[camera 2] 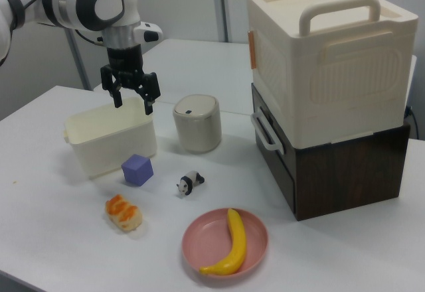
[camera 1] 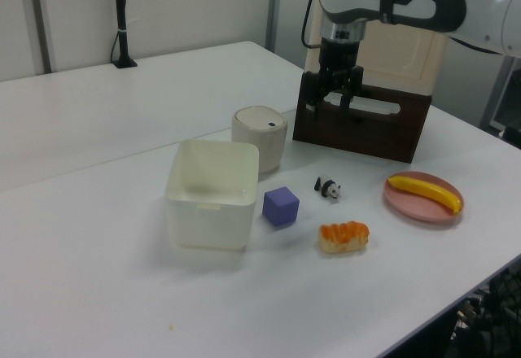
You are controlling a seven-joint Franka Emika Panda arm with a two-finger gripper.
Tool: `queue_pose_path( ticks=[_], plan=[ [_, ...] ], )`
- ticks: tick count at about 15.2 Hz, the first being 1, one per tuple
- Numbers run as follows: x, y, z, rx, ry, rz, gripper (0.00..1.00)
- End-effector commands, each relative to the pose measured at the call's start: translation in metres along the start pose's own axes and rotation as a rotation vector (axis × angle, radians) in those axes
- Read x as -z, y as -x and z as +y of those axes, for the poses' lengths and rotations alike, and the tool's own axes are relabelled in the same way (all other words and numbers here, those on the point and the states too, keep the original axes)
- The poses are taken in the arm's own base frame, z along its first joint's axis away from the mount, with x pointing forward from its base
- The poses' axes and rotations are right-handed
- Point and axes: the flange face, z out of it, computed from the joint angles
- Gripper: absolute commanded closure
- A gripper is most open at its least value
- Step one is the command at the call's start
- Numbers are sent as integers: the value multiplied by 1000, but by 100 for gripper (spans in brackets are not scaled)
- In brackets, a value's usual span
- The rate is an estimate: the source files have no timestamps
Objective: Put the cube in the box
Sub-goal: 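Move the open gripper toward the purple cube and lower it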
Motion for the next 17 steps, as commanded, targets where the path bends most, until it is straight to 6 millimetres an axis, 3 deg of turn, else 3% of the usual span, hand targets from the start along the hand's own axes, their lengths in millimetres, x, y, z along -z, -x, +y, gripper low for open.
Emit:
queue_pose_path(
  ticks=[1,14,17],
  plan=[
    [-8,0,3,-16,5,2,0],
    [-23,-5,-1,38,7,11,0],
    [-44,-8,0,107,8,7,0]
  ],
)
